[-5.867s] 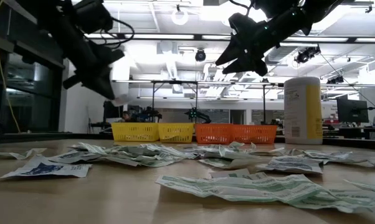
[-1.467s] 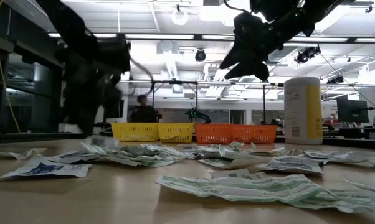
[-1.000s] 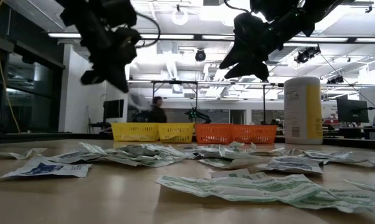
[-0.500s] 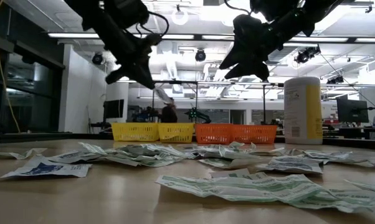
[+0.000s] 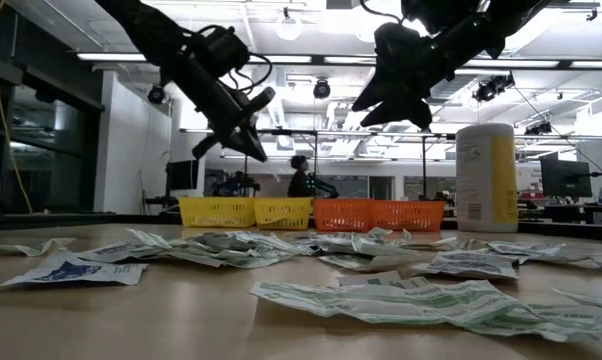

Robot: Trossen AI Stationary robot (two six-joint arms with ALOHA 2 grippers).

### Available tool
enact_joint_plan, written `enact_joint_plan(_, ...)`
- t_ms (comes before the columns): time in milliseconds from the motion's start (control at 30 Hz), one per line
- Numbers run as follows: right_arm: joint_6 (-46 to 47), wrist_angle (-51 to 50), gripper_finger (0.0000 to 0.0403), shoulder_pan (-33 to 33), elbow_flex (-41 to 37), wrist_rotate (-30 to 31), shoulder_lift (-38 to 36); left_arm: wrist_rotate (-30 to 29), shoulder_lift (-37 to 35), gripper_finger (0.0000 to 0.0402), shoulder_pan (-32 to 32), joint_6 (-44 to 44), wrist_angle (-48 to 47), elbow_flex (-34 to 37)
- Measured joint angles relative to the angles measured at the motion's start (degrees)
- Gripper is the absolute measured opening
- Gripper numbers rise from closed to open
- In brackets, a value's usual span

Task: Pick & Place First Aid Supplies
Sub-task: Put the gray packet into the middle yellow bin

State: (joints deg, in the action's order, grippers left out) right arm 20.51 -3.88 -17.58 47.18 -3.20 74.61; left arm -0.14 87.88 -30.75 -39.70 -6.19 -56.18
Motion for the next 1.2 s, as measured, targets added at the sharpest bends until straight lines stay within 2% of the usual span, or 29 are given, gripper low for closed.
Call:
enact_joint_plan(533, 0.0, -0.2, 0.0184, 0.0, 0.0, 0.0, 0.0, -3.4, 9.7, 0.0, -0.4, 3.4, -3.3, -11.7)
enact_joint_plan(700, 0.1, -0.3, 0.0184, 0.0, 0.0, -0.1, 0.0, -3.5, 11.8, 0.0, -0.4, 3.4, -4.4, -12.5)
enact_joint_plan(900, 0.2, -0.9, 0.0184, 0.0, 0.0, -0.6, 0.0, -6.5, 11.8, 0.0, -0.5, 1.1, -7.2, -12.7)
enact_joint_plan(1200, 2.0, -1.2, 0.0185, 0.0, 0.0, -0.9, 0.0, -7.9, 11.8, 0.0, -1.1, -1.1, -7.7, -12.7)
